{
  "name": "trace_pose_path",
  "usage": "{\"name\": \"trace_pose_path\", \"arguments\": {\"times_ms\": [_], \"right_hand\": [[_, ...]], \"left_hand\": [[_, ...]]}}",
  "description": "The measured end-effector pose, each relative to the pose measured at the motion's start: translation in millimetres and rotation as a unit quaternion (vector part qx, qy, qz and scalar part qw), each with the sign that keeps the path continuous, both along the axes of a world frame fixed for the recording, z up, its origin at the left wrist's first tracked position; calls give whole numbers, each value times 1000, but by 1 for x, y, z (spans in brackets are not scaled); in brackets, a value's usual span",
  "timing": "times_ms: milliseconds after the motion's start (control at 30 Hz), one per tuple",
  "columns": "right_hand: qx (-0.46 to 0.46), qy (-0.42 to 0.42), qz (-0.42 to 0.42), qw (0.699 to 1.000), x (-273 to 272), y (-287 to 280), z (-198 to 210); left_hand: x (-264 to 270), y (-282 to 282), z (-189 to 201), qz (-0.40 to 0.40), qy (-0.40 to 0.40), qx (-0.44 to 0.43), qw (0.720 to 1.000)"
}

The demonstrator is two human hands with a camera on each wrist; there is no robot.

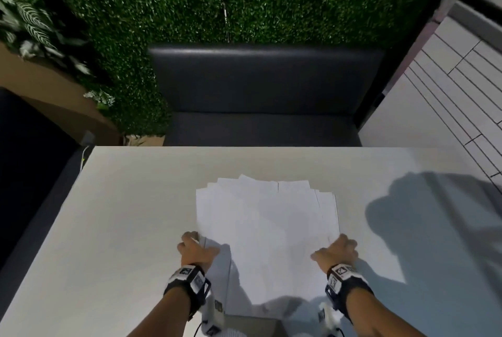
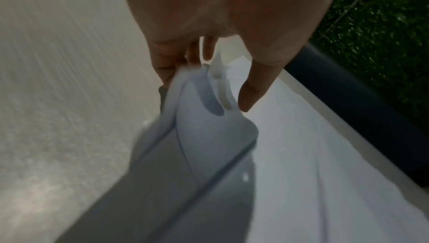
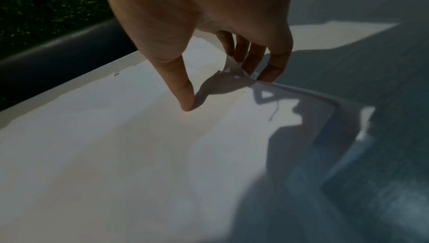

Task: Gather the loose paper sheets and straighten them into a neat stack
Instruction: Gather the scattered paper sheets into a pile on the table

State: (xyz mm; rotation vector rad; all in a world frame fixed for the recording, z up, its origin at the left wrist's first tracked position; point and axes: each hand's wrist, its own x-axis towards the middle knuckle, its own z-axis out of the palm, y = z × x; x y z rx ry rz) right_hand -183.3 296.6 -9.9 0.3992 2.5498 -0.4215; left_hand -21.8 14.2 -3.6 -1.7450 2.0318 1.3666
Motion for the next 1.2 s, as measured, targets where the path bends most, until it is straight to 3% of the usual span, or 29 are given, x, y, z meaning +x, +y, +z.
{"name": "trace_pose_path", "arguments": {"times_ms": [67, 133, 233, 333, 467, 567, 700, 900, 1200], "right_hand": [[-25, -29, -43, 998, -2, -6, 3], [-33, -55, -75, 995, -4, -12, 9], [12, -74, -66, 995, -6, -11, 15], [-6, -87, -63, 994, -10, -10, 18], [-67, -69, -104, 990, -19, -11, 20], [-117, -75, -160, 977, -25, -12, 23], [-139, -128, -150, 970, -25, -16, 22], [-123, -83, -153, 977, -18, -27, 36], [-162, -113, -173, 965, -26, -31, 36]], "left_hand": [[-5, -2, 3, 16, 29, 50, 998], [-10, -5, 7, -19, 16, 52, 998], [-13, -11, 11, -79, -12, 21, 997], [-14, -19, 11, -96, -16, 49, 994], [-17, -22, 3, -38, 11, 109, 993], [-20, -17, 2, -29, 1, 96, 995], [-29, -12, 4, -22, 3, 97, 995], [-38, -15, -1, 1, 2, 144, 990], [-47, -10, -7, 13, 22, 177, 984]]}}
